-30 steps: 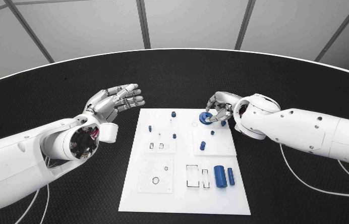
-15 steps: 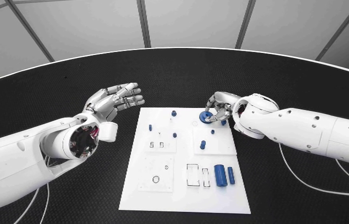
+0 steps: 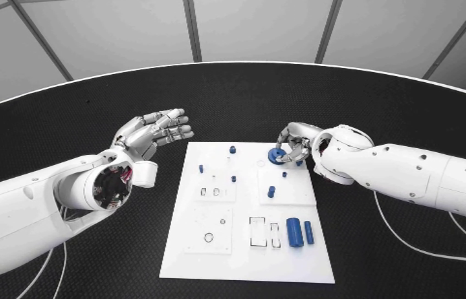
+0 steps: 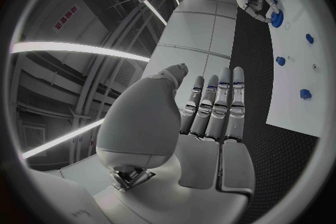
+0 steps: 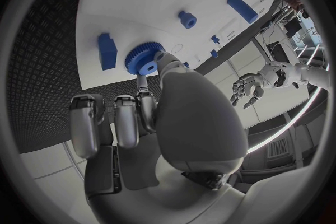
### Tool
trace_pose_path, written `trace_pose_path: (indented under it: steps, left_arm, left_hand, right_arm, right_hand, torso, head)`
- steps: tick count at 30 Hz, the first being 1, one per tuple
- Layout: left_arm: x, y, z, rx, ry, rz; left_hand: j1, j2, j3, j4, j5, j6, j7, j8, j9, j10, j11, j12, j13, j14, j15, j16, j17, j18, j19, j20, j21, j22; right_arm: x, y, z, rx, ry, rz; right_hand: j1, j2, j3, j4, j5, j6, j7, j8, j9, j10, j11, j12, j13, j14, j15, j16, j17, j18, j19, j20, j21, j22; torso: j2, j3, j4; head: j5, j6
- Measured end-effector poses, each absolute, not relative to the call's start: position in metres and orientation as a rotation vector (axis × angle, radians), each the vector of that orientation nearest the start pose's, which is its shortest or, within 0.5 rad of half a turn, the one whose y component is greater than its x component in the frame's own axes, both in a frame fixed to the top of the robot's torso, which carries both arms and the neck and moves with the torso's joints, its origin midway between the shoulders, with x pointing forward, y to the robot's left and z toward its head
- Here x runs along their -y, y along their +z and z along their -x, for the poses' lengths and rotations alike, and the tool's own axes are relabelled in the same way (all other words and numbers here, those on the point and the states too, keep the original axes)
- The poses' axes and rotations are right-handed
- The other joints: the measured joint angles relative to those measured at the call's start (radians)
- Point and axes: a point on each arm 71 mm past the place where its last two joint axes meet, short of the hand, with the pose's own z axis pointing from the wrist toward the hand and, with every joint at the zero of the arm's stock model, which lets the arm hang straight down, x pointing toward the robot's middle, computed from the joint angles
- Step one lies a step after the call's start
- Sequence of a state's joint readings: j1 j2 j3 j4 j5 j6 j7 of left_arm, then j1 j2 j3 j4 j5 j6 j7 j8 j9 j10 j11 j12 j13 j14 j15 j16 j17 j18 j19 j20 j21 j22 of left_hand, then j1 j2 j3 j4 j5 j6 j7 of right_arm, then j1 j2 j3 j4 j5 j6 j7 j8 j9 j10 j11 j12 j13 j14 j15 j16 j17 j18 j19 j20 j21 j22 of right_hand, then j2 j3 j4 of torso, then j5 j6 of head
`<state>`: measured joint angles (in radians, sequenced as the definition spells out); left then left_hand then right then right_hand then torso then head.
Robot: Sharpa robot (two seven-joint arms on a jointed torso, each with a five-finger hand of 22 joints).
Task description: Assemble the parts on the task board
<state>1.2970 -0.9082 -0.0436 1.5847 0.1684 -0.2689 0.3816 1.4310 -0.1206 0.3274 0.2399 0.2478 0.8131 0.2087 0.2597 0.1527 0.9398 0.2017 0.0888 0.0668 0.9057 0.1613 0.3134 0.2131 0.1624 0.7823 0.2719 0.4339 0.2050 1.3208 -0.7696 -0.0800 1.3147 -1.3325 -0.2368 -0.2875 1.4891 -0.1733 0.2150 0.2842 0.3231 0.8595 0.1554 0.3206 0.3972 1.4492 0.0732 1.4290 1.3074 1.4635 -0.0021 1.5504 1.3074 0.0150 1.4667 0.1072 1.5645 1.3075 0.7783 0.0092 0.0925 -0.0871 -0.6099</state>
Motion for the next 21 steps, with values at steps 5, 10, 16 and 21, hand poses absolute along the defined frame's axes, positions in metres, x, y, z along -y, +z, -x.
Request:
trace_pose_path:
  steps: [5, 10, 16, 21]
  left_arm:
    - [-0.225, -0.132, -0.493, -1.334, -1.649, 1.225]
    - [-0.225, -0.132, -0.493, -1.335, -1.649, 1.225]
    - [-0.225, -0.132, -0.493, -1.335, -1.649, 1.225]
    - [-0.224, -0.132, -0.493, -1.335, -1.65, 1.225]
  left_hand:
    - [0.0, 0.0, 0.0, 0.0, 0.0, 0.0, 0.0, 0.0, 0.0, 0.0, 0.0, 0.0, 0.0, 0.0, 0.0, 0.0, 0.0, 0.0, 0.0, 0.0, 0.0, 0.001]
    - [0.0, 0.0, 0.0, 0.0, 0.0, 0.0, 0.0, 0.0, -0.001, 0.0, 0.0, 0.0, 0.0, 0.0, 0.0, 0.0, 0.0, 0.0, 0.0, 0.0, 0.0, 0.001]
    - [0.0, 0.0, 0.003, 0.003, 0.0, 0.0, 0.0, 0.0, -0.001, 0.0, 0.0, 0.0, 0.0, 0.0, 0.0, 0.0, 0.0, 0.0, 0.0, 0.0, 0.0, 0.001]
    - [0.0, 0.0, 0.003, 0.003, 0.0, 0.0, 0.0, 0.0, -0.001, 0.0, 0.0, 0.0, 0.0, 0.0, 0.0, 0.0, 0.0, 0.0, 0.0, 0.0, 0.0, 0.001]
  right_arm:
    - [0.239, -0.158, -0.542, -1.74, 0.388, -0.077]
    - [0.236, -0.156, -0.54, -1.713, 0.403, -0.05]
    - [0.23, -0.152, -0.537, -1.663, 0.439, -0.037]
    - [0.223, -0.146, -0.532, -1.599, 0.463, -0.004]
  right_hand:
    - [0.012, -0.012, 0.038, -0.003, 0.0, 0.008, 0.0, 0.0, -0.007, 0.006, -0.002, 0.009, 0.0, 0.0, 0.0, 0.005, 0.0, 0.0, 0.0, 0.0, 0.0, 0.0]
    - [0.024, -0.024, 0.115, -0.013, 0.021, 0.05, -0.008, -0.003, -0.017, 0.017, -0.01, 0.032, 0.0, 0.003, -0.002, 0.006, 0.0, 0.0, 0.0, 0.0, 0.0, 0.0]
    - [0.025, -0.026, 0.174, -0.027, 0.04, 0.051, -0.007, -0.003, -0.016, 0.019, -0.023, 0.054, 0.0, 0.004, -0.014, 0.006, 0.0, 0.0, -0.002, -0.012, 0.0, 0.0]
    - [0.012, -0.029, 0.194, -0.048, 0.069, 0.051, -0.007, -0.003, -0.017, 0.016, -0.027, 0.065, 0.0, 0.003, -0.019, 0.006, 0.001, 0.0, -0.002, -0.016, 0.0, 0.0]
  torso:
    - [0.0, -0.0004, -0.0001]
    - [-0.001, -0.0006, -0.0001]
    - [-0.001, -0.0006, -0.0004]
    - [-0.001, -0.0001, -0.0004]
  head:
    - [0.001, -0.001]
    - [0.001, -0.001]
    - [-0.001, 0.0]
    - [-0.002, 0.001]
